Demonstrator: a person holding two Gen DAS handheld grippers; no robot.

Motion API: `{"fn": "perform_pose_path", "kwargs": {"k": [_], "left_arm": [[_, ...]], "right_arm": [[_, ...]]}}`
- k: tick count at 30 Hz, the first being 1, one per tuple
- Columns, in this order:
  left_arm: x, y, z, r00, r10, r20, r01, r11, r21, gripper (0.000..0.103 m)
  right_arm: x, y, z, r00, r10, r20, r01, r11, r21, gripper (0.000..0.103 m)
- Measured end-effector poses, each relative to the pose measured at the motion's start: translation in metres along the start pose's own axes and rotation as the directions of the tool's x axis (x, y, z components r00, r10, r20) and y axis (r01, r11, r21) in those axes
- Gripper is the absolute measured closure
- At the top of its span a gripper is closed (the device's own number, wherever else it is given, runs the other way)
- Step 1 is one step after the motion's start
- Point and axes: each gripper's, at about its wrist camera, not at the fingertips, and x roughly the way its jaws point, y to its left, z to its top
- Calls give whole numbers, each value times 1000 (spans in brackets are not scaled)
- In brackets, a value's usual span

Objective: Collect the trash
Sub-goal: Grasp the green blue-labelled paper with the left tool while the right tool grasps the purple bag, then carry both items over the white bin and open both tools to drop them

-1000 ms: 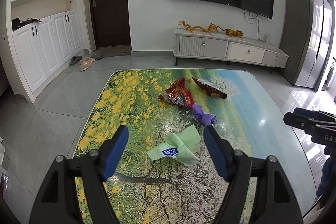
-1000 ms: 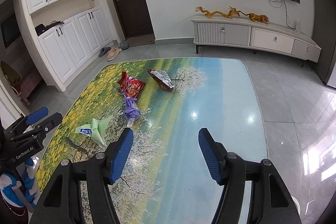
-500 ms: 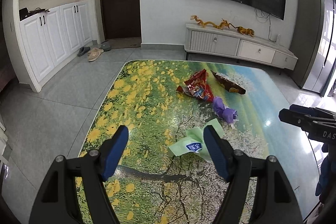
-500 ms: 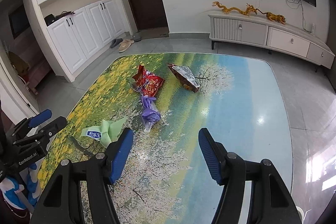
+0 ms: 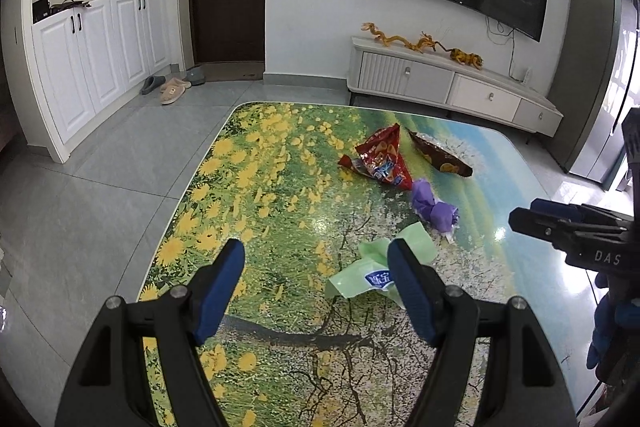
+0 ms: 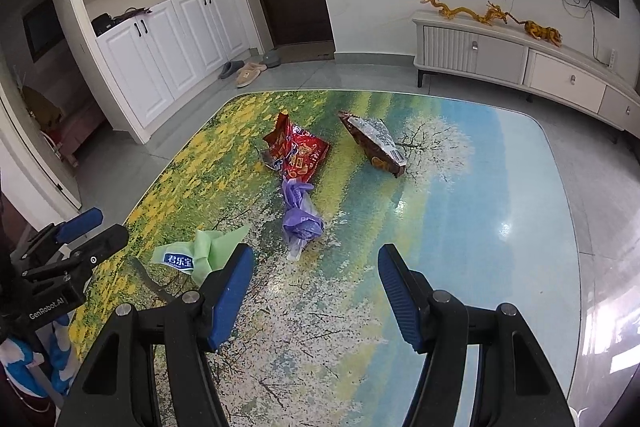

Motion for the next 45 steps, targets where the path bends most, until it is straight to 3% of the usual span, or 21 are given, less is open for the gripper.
{"fn": "perform_pose_path", "kwargs": {"k": [3, 9, 16, 18, 22, 25, 27, 32, 34, 40, 45], "left_arm": [[4, 3, -1, 997, -78, -12, 78, 997, 9, 28], [27, -20, -6, 979, -187, -82, 195, 974, 116, 27], [73, -29, -11, 966, -192, -172, 218, 965, 149, 27], [80, -30, -12, 959, -210, -189, 239, 960, 147, 27], [87, -32, -16, 943, -254, -214, 287, 947, 142, 28], [90, -36, -17, 935, -276, -221, 309, 941, 136, 43], [92, -37, -17, 928, -296, -227, 329, 936, 123, 58], [92, -42, -17, 928, -305, -213, 332, 937, 106, 73], [88, -44, -16, 930, -306, -205, 331, 938, 101, 85], [44, -63, -9, 935, -327, -137, 345, 928, 143, 88], [-1, -98, 1, 910, -404, -93, 415, 890, 189, 88]], "right_arm": [[15, 0, 2, 1000, 10, -24, -11, 1000, -12, 41], [49, 2, 13, 997, 52, -61, -54, 998, -24, 41], [89, 7, 28, 991, 89, -98, -94, 994, -48, 41], [98, 5, 29, 989, 93, -113, -99, 994, -47, 46], [104, 1, 26, 987, 97, -130, -105, 993, -51, 72], [98, -2, 23, 987, 103, -119, -109, 993, -42, 73], [92, -6, 19, 989, 102, -109, -105, 994, -29, 74], [63, -22, 10, 992, 98, -73, -97, 995, 24, 74], [46, -28, 5, 994, 95, -54, -93, 995, 41, 74], [-30, -50, -24, 998, 59, 30, -62, 994, 95, 74], [-114, -81, -66, 992, -51, 112, 30, 983, 183, 74]]}}
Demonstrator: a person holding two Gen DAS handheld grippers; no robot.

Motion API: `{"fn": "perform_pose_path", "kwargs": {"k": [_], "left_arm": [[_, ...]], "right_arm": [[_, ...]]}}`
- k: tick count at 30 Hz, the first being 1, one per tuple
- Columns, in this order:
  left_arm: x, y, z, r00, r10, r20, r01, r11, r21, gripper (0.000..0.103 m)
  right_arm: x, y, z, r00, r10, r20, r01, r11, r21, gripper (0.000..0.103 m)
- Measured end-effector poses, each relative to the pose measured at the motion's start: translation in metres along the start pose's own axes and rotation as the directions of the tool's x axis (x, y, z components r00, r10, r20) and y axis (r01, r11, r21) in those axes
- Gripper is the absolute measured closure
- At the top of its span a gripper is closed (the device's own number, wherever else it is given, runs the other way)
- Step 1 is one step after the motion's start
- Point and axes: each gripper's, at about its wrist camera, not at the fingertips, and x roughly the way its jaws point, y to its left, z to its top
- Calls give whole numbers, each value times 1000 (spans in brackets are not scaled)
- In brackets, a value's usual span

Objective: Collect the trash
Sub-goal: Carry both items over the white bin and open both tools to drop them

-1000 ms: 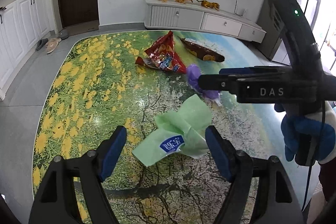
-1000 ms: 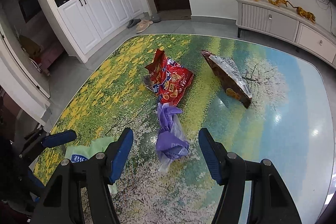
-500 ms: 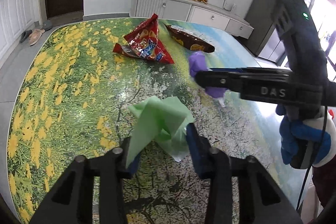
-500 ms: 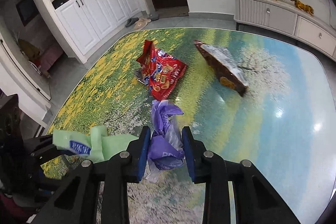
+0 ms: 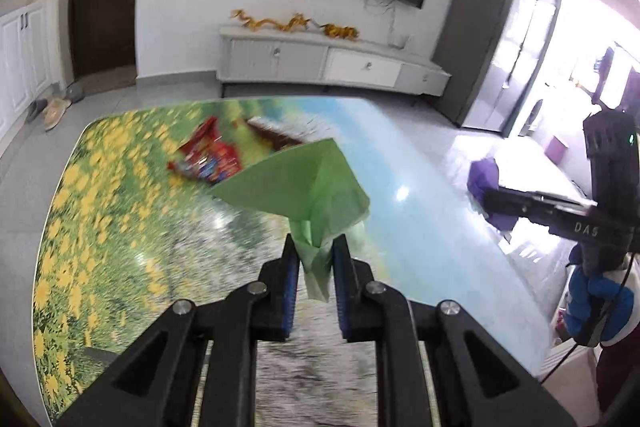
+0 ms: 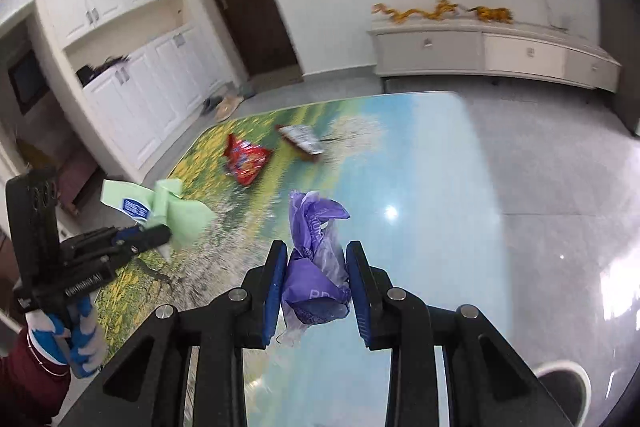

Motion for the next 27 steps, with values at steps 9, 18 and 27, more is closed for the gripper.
{"fn": "perform_pose_path", "kwargs": {"k": [9, 18, 27], "left_arm": [[14, -137, 30, 967, -244, -75, 253, 956, 150, 88], [91, -307, 8, 896, -321, -306, 412, 858, 306, 83], [157, -382, -22, 842, -312, -440, 461, 840, 286, 50]], "right_arm": [[-122, -115, -81, 946, -324, 23, 308, 916, 257, 74], [-148, -220, -175, 909, -405, -97, 399, 778, 485, 72], [-140, -267, -214, 895, -414, -169, 429, 691, 582, 57]]}}
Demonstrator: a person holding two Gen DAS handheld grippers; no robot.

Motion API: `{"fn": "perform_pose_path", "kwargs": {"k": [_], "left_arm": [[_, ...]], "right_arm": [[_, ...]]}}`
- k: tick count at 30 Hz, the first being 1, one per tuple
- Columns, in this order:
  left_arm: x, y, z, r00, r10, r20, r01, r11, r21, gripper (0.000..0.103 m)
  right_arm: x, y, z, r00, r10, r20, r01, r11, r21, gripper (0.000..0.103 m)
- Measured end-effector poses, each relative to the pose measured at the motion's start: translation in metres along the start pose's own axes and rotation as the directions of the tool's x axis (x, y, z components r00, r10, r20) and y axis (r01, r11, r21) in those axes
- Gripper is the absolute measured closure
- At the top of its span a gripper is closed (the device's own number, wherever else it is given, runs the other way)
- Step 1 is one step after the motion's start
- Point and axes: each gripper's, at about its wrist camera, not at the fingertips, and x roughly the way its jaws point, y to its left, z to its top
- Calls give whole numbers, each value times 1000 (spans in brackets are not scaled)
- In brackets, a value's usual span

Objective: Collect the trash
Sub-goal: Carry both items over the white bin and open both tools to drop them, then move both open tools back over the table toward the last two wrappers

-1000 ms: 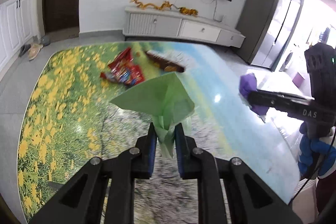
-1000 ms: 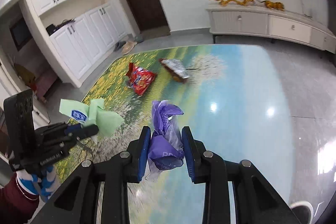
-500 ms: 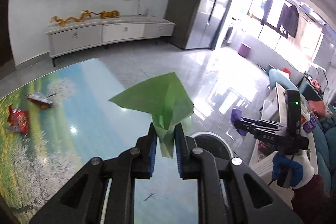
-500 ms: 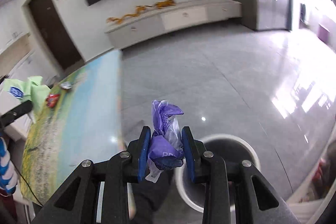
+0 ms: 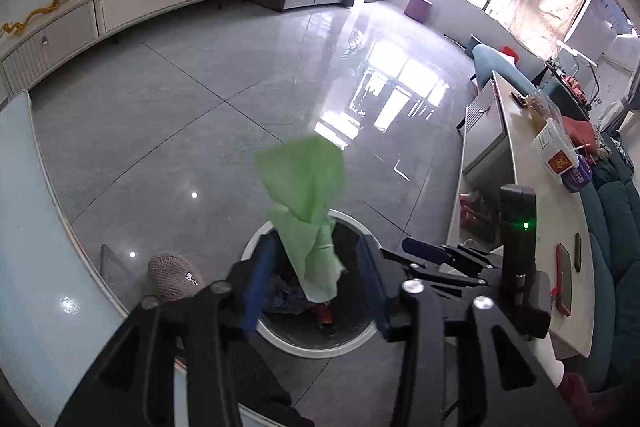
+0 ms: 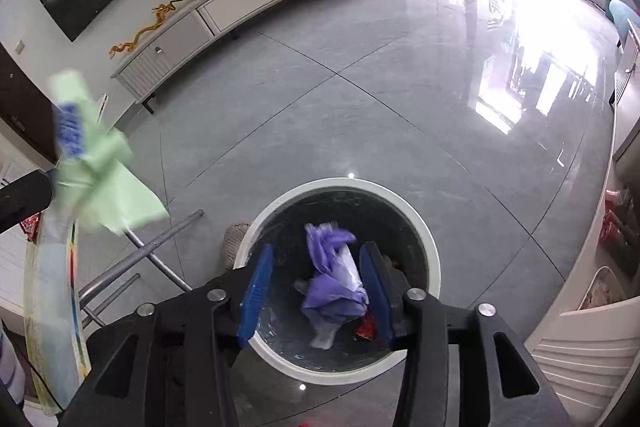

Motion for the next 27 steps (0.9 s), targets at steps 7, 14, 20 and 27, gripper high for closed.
{"fn": "perform_pose_path", "kwargs": {"k": [7, 14, 20, 27], "left_arm": [[-16, 6, -3, 999, 31, 37, -31, 1000, -1, 47], [-80, 51, -15, 976, 159, 146, -149, 986, -77, 47], [-155, 117, -46, 929, 294, 223, -251, 947, -202, 47], [-235, 205, -99, 854, 456, 250, -351, 860, -370, 43]], "right_arm": [[-4, -3, -1, 1000, 4, 15, -4, 1000, 25, 55], [-34, 39, 14, 993, 67, 93, -62, 997, -56, 54], [-64, 111, 27, 977, 158, 143, -127, 971, -200, 52], [-83, 215, 37, 950, 281, 137, -211, 898, -385, 50]]}}
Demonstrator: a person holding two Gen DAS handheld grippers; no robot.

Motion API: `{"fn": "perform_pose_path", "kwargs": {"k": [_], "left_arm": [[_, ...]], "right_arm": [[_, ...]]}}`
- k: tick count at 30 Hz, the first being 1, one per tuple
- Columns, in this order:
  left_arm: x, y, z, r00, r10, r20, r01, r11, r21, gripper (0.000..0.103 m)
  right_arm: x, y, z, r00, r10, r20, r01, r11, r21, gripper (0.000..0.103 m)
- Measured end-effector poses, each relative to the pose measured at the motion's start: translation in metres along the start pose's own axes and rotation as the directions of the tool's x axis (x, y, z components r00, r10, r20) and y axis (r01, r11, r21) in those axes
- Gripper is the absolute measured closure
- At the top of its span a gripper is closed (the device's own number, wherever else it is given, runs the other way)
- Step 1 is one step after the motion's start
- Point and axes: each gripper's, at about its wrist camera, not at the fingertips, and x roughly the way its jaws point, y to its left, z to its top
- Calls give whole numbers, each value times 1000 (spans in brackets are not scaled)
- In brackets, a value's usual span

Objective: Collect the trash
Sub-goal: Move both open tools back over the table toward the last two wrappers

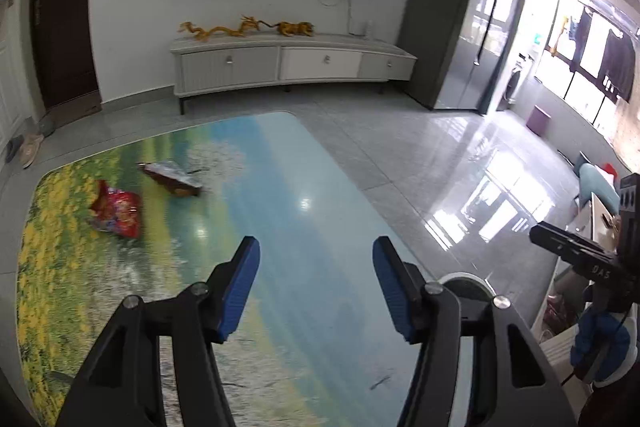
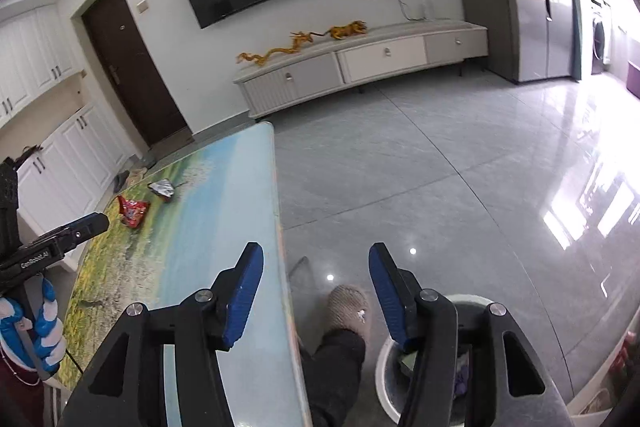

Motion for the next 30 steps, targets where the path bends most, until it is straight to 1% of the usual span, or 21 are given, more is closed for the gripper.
{"fn": "perform_pose_path", "kwargs": {"k": [1, 3, 5, 8, 11, 14, 20, 25, 30], "left_arm": [[-4, 17, 0, 1000, 29, 8, -29, 999, -16, 39], [-10, 51, -2, 995, 100, 25, -98, 994, -52, 37], [-14, 83, 0, 987, 155, 34, -151, 984, -94, 37], [-13, 124, 3, 976, 216, 32, -210, 967, -147, 37], [-10, 155, 4, 966, 257, 35, -247, 952, -181, 36], [-4, 173, 6, 956, 291, 40, -279, 941, -191, 32], [12, 195, 11, 950, 309, 52, -293, 934, -203, 31], [24, 205, 12, 947, 316, 54, -298, 931, -210, 31], [31, 207, 10, 938, 341, 62, -324, 926, -196, 31]], "right_arm": [[5, 16, 8, 1000, 25, 1, -25, 999, -29, 49], [16, 43, 21, 998, 66, -4, -66, 995, -80, 46], [30, 73, 32, 995, 97, -13, -98, 986, -138, 44], [55, 112, 47, 989, 148, -33, -151, 968, -198, 42], [82, 146, 55, 982, 180, -51, -187, 951, -246, 39], [110, 175, 61, 976, 204, -77, -218, 935, -282, 38], [157, 216, 70, 964, 237, -118, -263, 907, -329, 38], [179, 230, 71, 958, 255, -135, -286, 893, -348, 38], [193, 237, 68, 955, 260, -145, -296, 885, -359, 38]]}}
